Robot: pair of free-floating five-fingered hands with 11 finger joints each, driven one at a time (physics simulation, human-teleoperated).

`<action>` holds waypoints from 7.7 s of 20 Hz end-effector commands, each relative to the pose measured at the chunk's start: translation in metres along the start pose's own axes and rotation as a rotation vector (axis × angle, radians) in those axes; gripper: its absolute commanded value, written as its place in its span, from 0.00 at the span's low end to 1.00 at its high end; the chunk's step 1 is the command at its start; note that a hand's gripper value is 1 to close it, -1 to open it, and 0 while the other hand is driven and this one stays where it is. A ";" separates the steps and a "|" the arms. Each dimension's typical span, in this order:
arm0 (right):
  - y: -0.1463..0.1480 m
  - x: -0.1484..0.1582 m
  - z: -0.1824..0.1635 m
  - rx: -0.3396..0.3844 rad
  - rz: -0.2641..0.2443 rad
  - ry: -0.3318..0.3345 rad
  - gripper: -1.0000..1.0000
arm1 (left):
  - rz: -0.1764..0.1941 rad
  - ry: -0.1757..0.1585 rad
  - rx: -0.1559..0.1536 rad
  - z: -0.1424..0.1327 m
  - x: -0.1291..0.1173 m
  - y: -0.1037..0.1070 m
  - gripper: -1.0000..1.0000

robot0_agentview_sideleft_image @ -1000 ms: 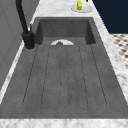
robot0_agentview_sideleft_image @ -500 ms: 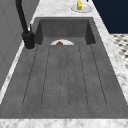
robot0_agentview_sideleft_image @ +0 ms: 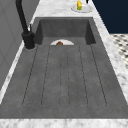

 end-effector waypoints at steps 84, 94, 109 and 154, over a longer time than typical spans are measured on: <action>-0.053 -0.024 -0.126 0.495 -0.152 0.064 0.00 | 0.000 0.000 0.000 0.000 0.000 0.000 0.50; -0.033 -0.050 -0.065 0.434 -0.197 0.076 0.00 | 0.000 0.000 0.000 0.000 0.000 0.000 0.50; 0.023 -0.053 -0.020 0.272 -0.115 0.126 0.00 | 0.000 0.000 0.000 0.000 0.000 0.000 0.50; 0.063 -0.005 0.014 0.127 0.163 0.136 0.00 | 0.000 0.000 0.000 0.000 0.000 0.000 0.50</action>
